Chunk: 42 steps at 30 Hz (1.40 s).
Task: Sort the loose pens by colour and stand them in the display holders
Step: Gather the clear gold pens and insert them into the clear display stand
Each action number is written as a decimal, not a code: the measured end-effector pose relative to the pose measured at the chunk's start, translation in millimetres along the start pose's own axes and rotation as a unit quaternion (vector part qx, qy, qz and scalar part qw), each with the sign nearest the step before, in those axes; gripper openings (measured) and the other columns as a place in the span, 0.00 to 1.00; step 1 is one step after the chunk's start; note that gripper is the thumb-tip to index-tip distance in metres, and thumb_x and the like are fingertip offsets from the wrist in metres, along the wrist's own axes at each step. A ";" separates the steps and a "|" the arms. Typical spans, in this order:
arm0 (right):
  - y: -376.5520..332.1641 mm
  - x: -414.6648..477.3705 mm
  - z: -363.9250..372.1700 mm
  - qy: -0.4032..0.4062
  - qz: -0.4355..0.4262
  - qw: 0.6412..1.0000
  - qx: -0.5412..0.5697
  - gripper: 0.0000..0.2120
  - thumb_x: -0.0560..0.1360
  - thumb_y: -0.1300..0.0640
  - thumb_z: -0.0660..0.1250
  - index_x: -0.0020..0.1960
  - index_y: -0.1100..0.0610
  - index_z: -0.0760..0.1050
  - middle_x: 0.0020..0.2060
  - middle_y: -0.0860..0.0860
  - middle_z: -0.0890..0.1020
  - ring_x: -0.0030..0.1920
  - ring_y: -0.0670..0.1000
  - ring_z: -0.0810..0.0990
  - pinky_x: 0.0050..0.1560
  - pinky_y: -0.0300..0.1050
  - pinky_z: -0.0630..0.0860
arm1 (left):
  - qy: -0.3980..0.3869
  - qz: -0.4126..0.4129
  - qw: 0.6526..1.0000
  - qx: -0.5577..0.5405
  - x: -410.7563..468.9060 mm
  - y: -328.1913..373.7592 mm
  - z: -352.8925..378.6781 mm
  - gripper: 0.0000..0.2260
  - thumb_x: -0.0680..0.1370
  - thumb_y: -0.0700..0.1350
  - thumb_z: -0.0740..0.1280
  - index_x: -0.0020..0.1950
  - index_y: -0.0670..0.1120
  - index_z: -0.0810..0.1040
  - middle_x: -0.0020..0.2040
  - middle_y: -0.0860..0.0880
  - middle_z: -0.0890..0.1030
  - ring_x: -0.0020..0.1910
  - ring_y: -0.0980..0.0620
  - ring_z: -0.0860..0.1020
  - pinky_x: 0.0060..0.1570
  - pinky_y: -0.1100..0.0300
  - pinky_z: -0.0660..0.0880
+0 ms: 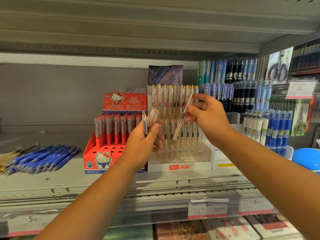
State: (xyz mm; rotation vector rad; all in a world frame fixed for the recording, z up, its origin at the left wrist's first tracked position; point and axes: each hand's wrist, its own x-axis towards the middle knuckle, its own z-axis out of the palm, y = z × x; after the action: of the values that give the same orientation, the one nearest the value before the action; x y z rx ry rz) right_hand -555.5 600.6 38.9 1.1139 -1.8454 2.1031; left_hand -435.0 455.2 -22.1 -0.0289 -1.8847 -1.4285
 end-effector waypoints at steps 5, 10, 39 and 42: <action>1.0 10.2 -13.3 0.039 -0.046 0.995 -0.075 0.12 0.78 0.65 0.67 0.58 0.53 0.71 0.49 0.53 0.81 0.46 0.50 0.82 0.37 0.37 0.82 | -0.009 -0.015 0.999 0.033 -1.1 -0.5 -1.0 0.06 0.84 0.48 0.59 0.55 0.58 0.74 0.34 0.49 0.77 0.25 0.57 0.70 0.25 0.60 0.68; 15.0 10.1 -17.9 0.035 -0.048 0.993 -0.103 0.12 0.78 0.67 0.66 0.58 0.53 0.71 0.47 0.54 0.81 0.46 0.50 0.82 0.38 0.39 0.82 | -0.004 -0.003 0.997 0.073 0.7 -1.4 -3.2 0.03 0.83 0.48 0.61 0.53 0.57 0.72 0.33 0.59 0.74 0.26 0.61 0.70 0.30 0.63 0.66; 49.9 0.4 -15.6 0.017 -0.128 0.925 -0.358 0.11 0.77 0.55 0.68 0.59 0.52 0.76 0.50 0.47 0.78 0.43 0.43 0.77 0.42 0.33 0.70 | -0.011 0.014 0.998 0.062 0.0 -0.4 0.8 0.10 0.84 0.45 0.58 0.57 0.60 0.73 0.37 0.55 0.82 0.29 0.52 0.78 0.26 0.63 0.73; 36.8 -9.9 -7.9 -0.016 -0.172 0.938 -0.301 0.10 0.77 0.57 0.68 0.58 0.55 0.77 0.48 0.47 0.79 0.46 0.41 0.77 0.43 0.30 0.72 | -0.022 0.013 0.998 0.062 0.6 -1.7 0.6 0.10 0.84 0.46 0.59 0.57 0.62 0.73 0.39 0.55 0.82 0.30 0.51 0.78 0.27 0.62 0.73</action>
State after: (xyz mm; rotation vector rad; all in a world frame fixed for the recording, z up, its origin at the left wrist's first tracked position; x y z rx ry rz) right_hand -571.8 602.3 3.6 1.1874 -1.9300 1.2116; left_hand -436.5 454.8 -23.2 -0.0243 -1.9995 -1.3006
